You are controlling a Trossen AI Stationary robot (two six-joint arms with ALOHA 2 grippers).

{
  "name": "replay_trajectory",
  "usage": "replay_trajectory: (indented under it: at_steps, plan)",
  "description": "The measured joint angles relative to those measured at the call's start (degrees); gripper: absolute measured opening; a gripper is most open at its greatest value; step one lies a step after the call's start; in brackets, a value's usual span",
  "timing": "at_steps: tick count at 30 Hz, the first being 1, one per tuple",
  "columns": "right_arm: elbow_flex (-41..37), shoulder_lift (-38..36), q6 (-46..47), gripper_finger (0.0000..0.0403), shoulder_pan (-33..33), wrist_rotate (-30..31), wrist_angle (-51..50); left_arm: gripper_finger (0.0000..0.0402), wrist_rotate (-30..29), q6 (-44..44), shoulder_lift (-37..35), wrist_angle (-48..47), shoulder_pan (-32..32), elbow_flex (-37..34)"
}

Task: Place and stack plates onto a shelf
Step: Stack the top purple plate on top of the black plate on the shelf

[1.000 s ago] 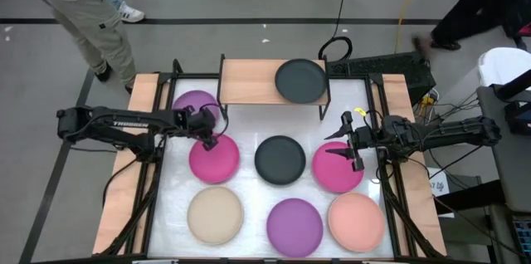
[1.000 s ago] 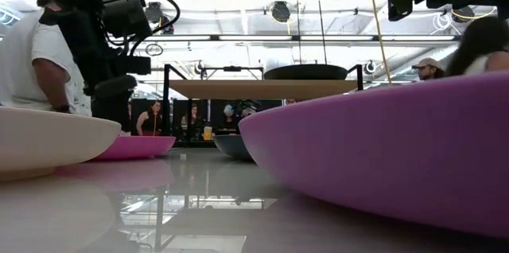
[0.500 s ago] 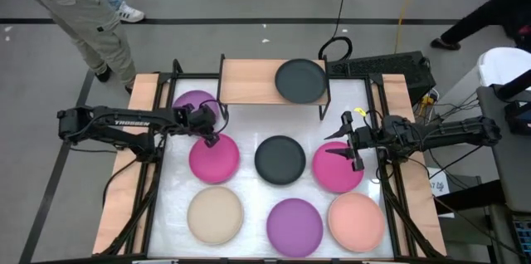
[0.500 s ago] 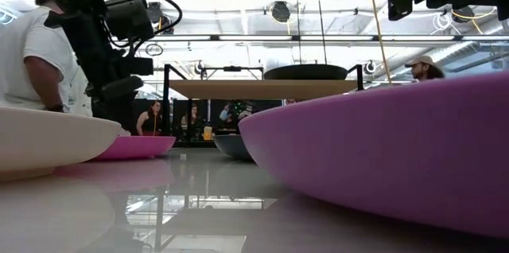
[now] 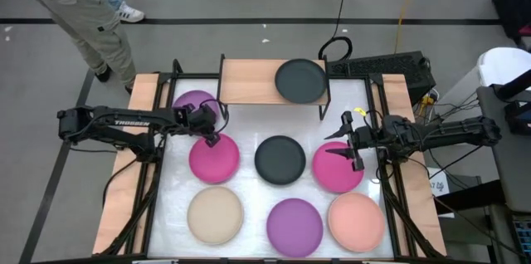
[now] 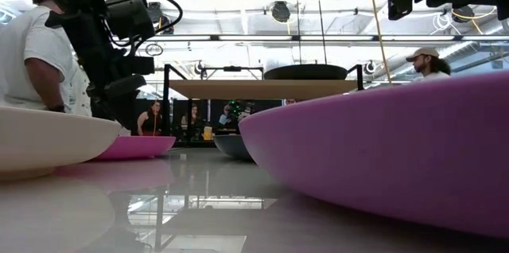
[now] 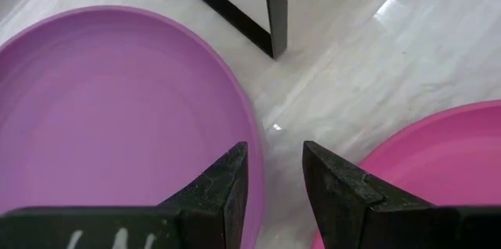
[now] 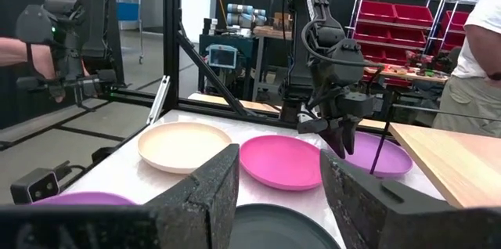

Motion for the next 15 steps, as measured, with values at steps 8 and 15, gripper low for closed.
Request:
replay_trajectory:
  at_steps: [8,15]
  plan:
    - [0.00,0.01,0.93,0.0159,0.00,0.00,-0.12,0.0129,0.00,-0.02,0.00,-0.02,0.00,0.00]
    - [0.00,0.01,1.77,0.0159,0.00,-0.46,0.16,0.0129,0.00,0.13,0.00,-0.02,0.00,0.00]
